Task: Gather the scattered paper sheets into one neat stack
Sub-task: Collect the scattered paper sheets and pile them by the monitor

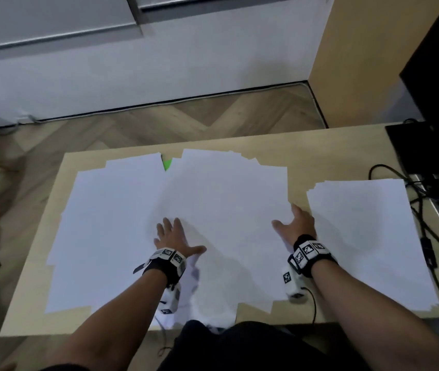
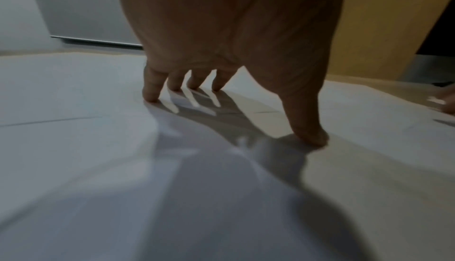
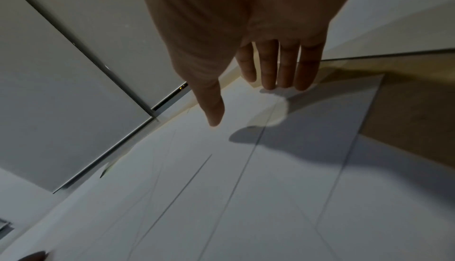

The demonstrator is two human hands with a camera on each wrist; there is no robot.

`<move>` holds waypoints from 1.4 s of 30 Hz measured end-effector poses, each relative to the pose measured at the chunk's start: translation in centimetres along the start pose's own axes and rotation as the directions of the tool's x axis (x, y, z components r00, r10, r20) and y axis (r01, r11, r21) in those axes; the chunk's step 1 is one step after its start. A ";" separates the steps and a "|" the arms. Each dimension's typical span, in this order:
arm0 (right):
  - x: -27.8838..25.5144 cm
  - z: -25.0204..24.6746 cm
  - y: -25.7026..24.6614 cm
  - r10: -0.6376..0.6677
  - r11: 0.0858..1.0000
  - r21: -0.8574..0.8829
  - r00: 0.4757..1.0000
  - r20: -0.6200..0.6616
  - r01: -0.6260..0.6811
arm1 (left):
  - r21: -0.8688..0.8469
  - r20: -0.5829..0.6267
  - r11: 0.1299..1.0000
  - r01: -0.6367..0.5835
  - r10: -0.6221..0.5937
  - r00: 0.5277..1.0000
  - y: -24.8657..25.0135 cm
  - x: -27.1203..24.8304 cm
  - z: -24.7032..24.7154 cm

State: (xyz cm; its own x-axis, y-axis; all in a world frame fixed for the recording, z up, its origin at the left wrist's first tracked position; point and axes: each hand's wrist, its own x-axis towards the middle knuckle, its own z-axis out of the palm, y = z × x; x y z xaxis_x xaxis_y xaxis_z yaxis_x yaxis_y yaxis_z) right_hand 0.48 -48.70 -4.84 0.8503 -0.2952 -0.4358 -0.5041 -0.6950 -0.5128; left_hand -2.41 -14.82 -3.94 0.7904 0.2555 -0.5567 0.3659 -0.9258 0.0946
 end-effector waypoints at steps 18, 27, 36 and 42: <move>-6.1 6.3 -5.8 -0.029 0.900 -0.406 0.952 0.304 0.157 | 0.110 -0.088 0.968 -0.227 0.237 0.967 -2.2 -0.8 1.3; -8.5 8.6 -5.1 -0.106 0.993 -0.021 0.953 0.283 0.116 | 0.159 -0.070 0.943 -0.292 0.306 0.949 -2.2 -0.9 2.2; -8.8 8.8 -6.2 -0.064 0.998 0.003 0.992 0.111 0.064 | -0.046 -0.247 0.978 -0.205 0.188 0.951 -6.9 1.6 -1.9; -8.2 9.6 -8.4 -0.068 0.955 -0.269 0.974 0.217 0.126 | -0.386 -0.091 0.848 0.362 -0.426 0.900 -17.3 3.7 -5.1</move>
State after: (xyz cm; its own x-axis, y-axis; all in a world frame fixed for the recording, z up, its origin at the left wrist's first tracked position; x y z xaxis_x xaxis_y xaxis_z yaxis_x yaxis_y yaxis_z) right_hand -3.73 -34.12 -4.06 0.8293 -0.0981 -0.5502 -0.3331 -0.8772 -0.3457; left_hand -3.33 3.54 -3.38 0.6005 0.6495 -0.4664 0.7864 -0.5852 0.1977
